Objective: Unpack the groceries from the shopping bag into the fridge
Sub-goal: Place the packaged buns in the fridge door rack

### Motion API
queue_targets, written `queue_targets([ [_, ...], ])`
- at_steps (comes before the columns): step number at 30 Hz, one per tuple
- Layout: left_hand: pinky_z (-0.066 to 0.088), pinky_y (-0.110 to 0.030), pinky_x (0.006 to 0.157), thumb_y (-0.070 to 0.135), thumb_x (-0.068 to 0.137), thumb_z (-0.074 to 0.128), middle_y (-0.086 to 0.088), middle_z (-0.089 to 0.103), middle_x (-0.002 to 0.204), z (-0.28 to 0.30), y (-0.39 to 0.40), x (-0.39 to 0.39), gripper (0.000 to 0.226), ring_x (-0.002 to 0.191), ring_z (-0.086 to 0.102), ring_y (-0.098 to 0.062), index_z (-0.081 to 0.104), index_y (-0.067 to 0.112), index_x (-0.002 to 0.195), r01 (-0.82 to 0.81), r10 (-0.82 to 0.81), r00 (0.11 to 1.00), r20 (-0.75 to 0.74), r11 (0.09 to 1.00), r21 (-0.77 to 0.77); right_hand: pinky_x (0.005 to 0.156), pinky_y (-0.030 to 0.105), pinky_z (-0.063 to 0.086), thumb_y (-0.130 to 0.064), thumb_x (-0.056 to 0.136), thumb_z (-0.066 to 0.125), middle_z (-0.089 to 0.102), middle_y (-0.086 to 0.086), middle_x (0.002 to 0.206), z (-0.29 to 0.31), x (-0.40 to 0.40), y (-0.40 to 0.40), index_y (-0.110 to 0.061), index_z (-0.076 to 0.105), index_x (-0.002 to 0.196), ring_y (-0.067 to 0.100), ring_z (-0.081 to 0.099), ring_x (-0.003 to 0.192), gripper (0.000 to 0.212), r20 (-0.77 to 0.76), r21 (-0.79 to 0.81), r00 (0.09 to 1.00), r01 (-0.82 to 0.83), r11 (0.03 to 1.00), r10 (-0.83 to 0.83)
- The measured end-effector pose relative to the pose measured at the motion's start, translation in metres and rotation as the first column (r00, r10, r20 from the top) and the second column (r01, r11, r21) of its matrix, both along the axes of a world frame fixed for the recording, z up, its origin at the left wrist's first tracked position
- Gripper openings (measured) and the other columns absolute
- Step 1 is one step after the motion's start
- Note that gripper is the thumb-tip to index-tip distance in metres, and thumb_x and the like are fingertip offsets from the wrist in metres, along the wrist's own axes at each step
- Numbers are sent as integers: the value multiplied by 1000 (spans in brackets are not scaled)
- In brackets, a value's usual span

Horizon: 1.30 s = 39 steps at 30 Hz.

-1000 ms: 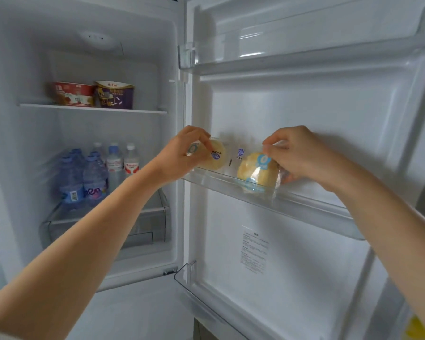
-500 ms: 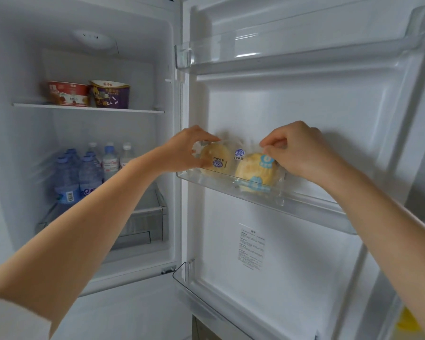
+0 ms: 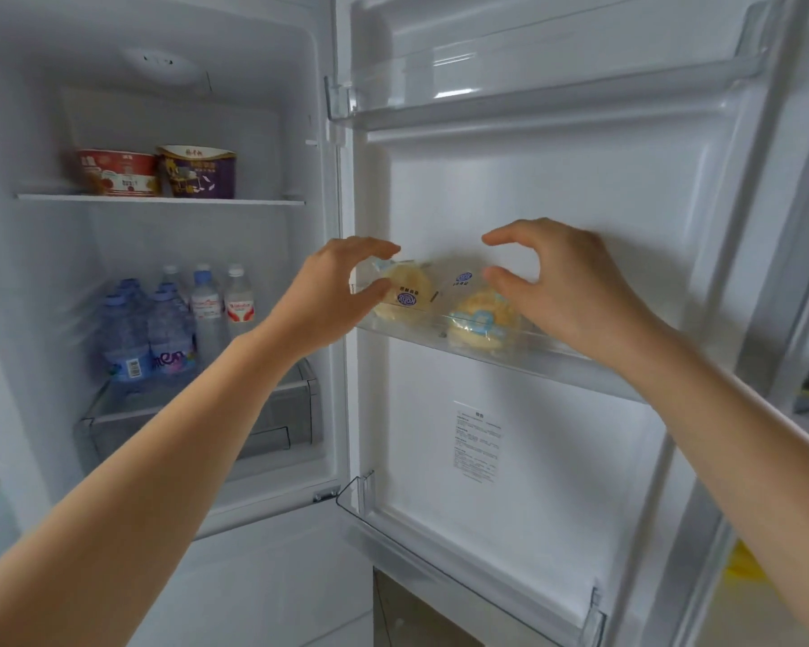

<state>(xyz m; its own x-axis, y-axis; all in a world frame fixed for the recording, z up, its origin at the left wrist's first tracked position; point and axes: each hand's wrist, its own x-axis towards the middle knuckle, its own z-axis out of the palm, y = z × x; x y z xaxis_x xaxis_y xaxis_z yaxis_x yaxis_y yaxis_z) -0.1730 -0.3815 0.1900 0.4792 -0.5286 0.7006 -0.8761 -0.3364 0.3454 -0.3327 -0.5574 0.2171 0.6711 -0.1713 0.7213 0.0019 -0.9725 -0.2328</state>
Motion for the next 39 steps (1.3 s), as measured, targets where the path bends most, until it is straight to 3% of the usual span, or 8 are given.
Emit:
queue_targets([
  [4, 49, -27, 94, 18, 91, 58, 16, 65, 108, -23, 5, -29, 25, 103, 58, -7, 64, 24, 115, 124, -127, 992, -7, 979, -162, 88, 1, 32, -25, 89, 62, 62, -8, 118, -15, -19, 21, -20, 62, 119, -4, 50, 101, 30, 72, 96, 994, -88, 991, 81],
  [9, 51, -21, 89, 10, 91, 58, 11, 70, 96, -65, 4, -66, 25, 95, 64, -3, 64, 23, 111, 214, -242, 966, -90, 945, -246, 96, 32, 49, -22, 88, 64, 69, -8, 108, -49, -46, 39, -18, 66, 112, 3, 62, 103, 25, 134, 302, 980, -184, 935, 150],
  [15, 46, -8, 77, 7, 92, 57, 17, 69, 92, -127, -4, -118, 25, 91, 63, 1, 63, 26, 108, 248, -296, 926, -234, 945, -211, 95, 34, 51, -23, 91, 61, 68, -11, 105, -120, -100, 38, -21, 63, 117, 1, 61, 105, 27, 3, 483, 988, -135, 865, 152],
  [19, 47, -7, 71, 10, 94, 56, 17, 69, 89, -170, -23, -163, 23, 91, 62, 4, 62, 30, 104, 271, -335, 873, -354, 937, -219, 93, 30, 52, -24, 90, 60, 70, -11, 104, -176, -144, 21, -21, 64, 117, 0, 62, 104, 28, -91, 592, 990, -36, 805, 110],
  [23, 46, -8, 70, 20, 96, 55, 15, 69, 89, -220, -55, -206, 16, 91, 63, 0, 64, 28, 107, 315, -340, 827, -448, 940, -133, 93, 27, 52, -20, 92, 60, 69, -6, 108, -237, -191, -5, -15, 63, 118, 2, 62, 105, 27, -150, 618, 987, 51, 785, 54],
  [28, 55, -34, 76, 31, 92, 49, 12, 68, 93, -292, -109, -272, 23, 89, 64, -6, 63, 26, 110, 342, -281, 801, -529, 939, 18, 93, 27, 49, -26, 92, 58, 67, -13, 111, -306, -261, -51, -27, 60, 117, 5, 62, 106, 26, -314, 615, 949, 235, 753, -40],
  [33, 53, -34, 76, 31, 94, 50, 12, 67, 93, -358, -176, -343, 20, 86, 62, -6, 61, 31, 111, 338, -149, 772, -618, 920, 200, 88, 34, 53, -20, 90, 61, 67, -13, 107, -361, -329, -110, -22, 60, 117, 3, 64, 99, 27, -405, 578, 909, 341, 742, -102],
  [39, 52, -31, 81, 32, 96, 49, 14, 66, 91, -402, -250, -407, 19, 88, 61, -5, 59, 31, 113, 403, -53, 737, -674, 835, 375, 90, 35, 53, -20, 91, 60, 68, -9, 108, -408, -390, -180, -21, 57, 121, 5, 63, 102, 31, -526, 599, 840, 476, 644, -133],
])
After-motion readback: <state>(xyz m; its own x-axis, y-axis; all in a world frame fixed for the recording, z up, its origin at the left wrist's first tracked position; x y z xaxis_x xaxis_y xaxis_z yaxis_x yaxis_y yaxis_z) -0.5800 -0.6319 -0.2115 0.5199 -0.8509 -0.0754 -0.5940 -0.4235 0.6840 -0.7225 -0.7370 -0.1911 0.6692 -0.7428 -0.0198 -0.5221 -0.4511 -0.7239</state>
